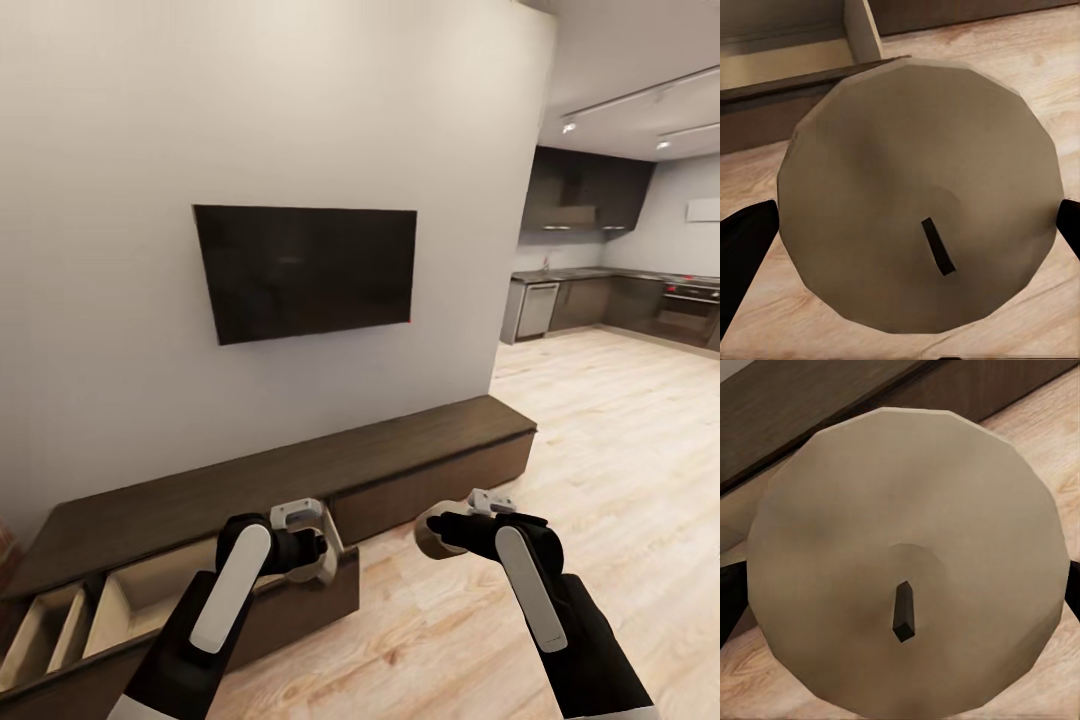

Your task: Place each of the two pumpkins and all three candles from the living room inside a cabinet in the living room (use any cabinet), then make sure every cabinet is closed, and position the cauldron so it is next to a table in the living room.

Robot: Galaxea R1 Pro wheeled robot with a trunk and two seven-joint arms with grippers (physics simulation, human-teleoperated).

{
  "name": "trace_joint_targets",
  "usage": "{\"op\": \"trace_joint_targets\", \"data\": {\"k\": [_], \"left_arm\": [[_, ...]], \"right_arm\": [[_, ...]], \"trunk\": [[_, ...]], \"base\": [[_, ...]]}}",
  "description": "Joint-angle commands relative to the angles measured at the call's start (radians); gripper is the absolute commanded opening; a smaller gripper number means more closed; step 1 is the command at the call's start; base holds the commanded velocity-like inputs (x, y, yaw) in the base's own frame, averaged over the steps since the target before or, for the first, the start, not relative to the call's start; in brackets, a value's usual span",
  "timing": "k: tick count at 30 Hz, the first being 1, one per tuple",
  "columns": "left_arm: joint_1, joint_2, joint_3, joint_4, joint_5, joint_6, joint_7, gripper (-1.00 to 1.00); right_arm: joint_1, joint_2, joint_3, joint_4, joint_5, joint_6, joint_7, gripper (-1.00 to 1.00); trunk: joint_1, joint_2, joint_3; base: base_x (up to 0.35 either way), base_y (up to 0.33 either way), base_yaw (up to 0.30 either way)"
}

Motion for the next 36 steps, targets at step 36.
{"op": "trace_joint_targets", "data": {"k": [36], "left_arm": [[-0.001, 0.003, -0.004, -0.005, 0.005, 0.007, 0.014, -1.00]], "right_arm": [[-0.001, 0.000, 0.002, -0.002, 0.001, 0.016, -0.012, -1.00]], "trunk": [[0.000, -0.001, -0.001]], "base": [[-0.096, -0.019, 0.117]]}}
